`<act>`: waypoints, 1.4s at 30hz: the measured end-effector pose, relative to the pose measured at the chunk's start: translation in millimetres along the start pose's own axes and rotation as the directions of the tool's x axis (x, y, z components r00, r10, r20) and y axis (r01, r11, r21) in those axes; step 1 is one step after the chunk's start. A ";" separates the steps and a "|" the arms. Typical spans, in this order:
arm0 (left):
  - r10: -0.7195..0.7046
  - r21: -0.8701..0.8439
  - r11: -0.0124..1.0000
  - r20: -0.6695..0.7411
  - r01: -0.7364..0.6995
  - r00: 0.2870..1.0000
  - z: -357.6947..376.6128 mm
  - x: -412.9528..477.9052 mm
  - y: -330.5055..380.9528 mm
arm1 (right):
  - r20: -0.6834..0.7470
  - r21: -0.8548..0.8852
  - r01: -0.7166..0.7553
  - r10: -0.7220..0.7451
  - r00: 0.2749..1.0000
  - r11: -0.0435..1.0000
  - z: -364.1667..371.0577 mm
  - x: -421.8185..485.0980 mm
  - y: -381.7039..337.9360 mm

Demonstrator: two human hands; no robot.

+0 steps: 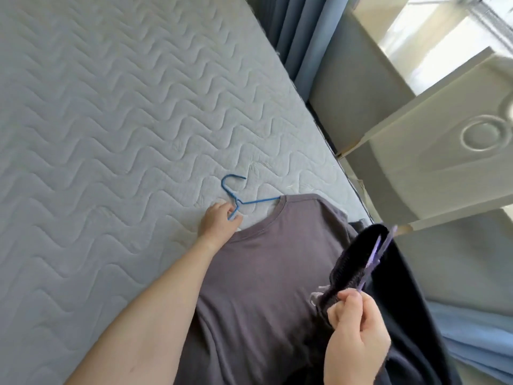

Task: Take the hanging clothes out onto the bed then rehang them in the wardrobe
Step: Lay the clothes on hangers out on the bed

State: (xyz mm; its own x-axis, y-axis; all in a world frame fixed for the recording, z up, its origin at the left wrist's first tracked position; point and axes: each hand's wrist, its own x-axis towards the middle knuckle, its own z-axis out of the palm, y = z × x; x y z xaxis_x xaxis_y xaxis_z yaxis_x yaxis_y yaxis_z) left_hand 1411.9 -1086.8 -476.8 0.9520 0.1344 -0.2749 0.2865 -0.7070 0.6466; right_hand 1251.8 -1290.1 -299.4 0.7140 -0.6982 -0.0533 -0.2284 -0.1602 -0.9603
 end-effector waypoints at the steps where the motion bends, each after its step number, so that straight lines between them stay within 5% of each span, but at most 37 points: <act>1: -0.020 -0.023 1.000 -0.010 0.020 1.000 -13.4 -15.2 15.0 | -0.004 0.010 0.013 -0.012 1.000 1.000 -19.0 0.2 -13.8; 14: 0.259 -0.226 0.935 -0.087 -0.273 0.962 -179.4 -415.4 171.2 | -0.083 0.196 0.089 -0.074 0.994 0.976 -334.7 -77.3 -165.1; 25: -0.032 -0.306 0.952 -0.138 -0.012 0.990 -116.5 -755.0 117.3 | -0.035 0.346 0.080 -0.073 0.997 0.935 -573.1 -220.5 -129.2; 42: -0.320 -0.439 0.886 -0.340 0.151 0.884 -138.2 -1021.7 35.7 | 0.344 0.404 -0.031 -0.121 0.931 0.914 -615.9 -387.2 -145.5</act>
State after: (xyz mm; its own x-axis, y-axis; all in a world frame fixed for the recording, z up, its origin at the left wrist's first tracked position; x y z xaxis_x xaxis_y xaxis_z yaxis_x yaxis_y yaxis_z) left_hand 464.2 -1153.3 -74.5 0.7868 0.5811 -0.2079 0.4450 -0.3008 0.8435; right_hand 600.8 -1426.2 29.6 0.9199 -0.3912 -0.0278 0.0370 0.1572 -0.9869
